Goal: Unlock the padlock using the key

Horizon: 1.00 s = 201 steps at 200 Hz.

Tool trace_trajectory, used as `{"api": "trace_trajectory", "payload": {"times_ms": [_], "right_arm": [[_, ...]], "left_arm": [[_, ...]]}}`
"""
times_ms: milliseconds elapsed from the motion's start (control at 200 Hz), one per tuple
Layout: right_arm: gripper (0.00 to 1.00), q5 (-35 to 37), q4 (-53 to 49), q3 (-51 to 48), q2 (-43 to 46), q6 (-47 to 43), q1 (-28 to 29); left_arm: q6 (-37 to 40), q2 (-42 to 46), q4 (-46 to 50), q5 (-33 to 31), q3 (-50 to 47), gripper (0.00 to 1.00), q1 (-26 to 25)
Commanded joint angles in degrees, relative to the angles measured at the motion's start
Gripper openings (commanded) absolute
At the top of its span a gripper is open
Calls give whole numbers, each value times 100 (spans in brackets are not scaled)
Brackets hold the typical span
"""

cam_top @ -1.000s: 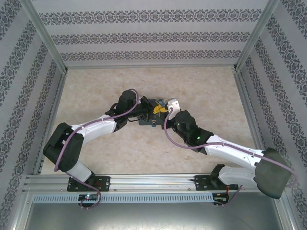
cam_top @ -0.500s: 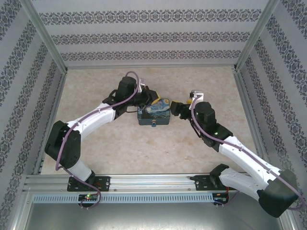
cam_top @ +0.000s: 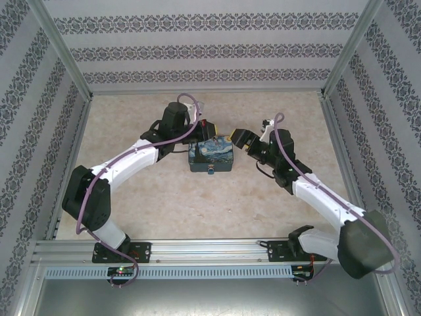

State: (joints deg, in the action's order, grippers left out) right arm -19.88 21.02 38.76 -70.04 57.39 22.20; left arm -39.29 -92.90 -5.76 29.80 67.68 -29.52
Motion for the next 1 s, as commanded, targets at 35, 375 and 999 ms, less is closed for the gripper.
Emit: {"api": "trace_trajectory", "payload": {"times_ms": [35,375,999], "right_arm": [[77,-535,2036,-238,-424,1271,-74],[61,-735,3733,-214,-1097,1790,16],[48,-996,4394,412,-1931,1907,458]], "left_arm": [[209,114,-1562,-199,-405,0,47],[-1548,-17,-4590,-666,-1415,0,61],[-2626,-94,-5910,-1071,-1925,0,55]]}}
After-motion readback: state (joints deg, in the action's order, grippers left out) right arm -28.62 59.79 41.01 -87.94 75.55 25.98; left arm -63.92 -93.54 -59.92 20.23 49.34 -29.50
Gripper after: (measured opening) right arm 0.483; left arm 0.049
